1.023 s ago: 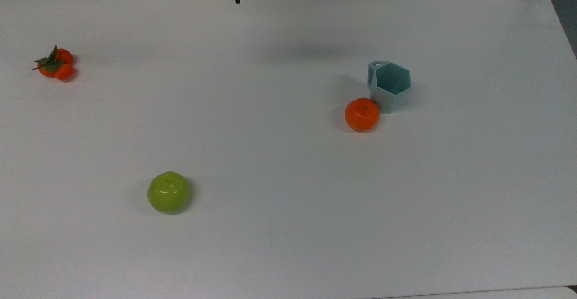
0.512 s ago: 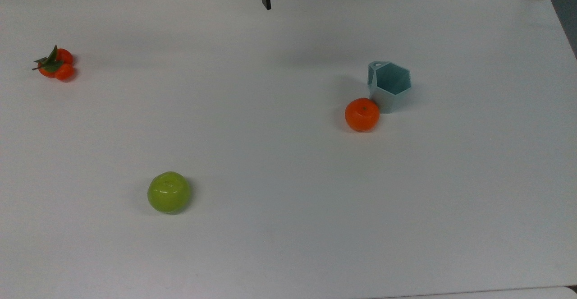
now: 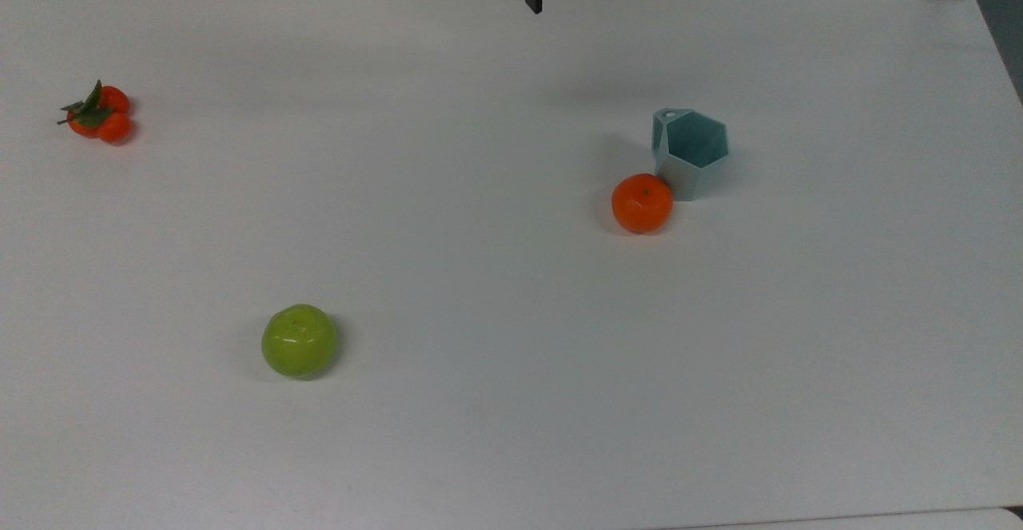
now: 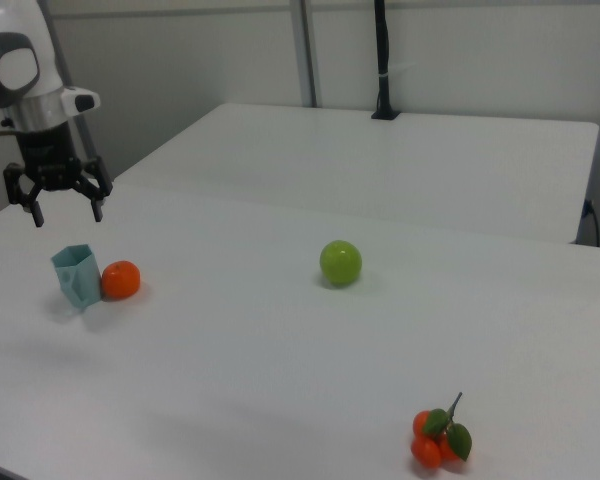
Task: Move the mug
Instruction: 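Move the open gripper down toward the light-blue hexagonal mug, then lower the gripper onto the mug rim and close on it, then lift the mug and carry it away from the tangerine toward the green apple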
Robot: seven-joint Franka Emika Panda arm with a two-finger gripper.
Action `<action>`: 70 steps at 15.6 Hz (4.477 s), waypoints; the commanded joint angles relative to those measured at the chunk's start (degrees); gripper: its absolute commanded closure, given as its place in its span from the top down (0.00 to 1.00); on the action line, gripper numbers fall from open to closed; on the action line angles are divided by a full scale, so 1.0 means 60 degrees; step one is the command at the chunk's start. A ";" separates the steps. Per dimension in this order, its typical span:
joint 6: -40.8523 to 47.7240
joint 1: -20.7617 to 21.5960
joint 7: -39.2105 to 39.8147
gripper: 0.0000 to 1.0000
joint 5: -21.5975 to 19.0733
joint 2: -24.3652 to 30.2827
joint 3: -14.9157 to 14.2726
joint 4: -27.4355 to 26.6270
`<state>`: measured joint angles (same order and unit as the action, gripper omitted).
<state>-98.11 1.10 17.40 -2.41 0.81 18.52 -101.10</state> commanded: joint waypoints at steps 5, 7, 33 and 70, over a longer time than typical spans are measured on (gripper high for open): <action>-0.2921 0.0125 -0.1419 1.00 -0.0184 0.0217 0.0809 -0.2176; -0.3771 0.0140 -0.1770 1.00 -0.0184 0.0173 0.0956 -0.2602; -0.6617 0.0989 -0.3793 0.54 0.1647 -0.2420 0.1045 -0.2662; -0.5037 0.0799 -0.5053 0.00 0.1311 -0.0459 0.1104 -0.1842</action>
<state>-132.34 6.73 -11.03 6.33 -6.31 25.67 -112.43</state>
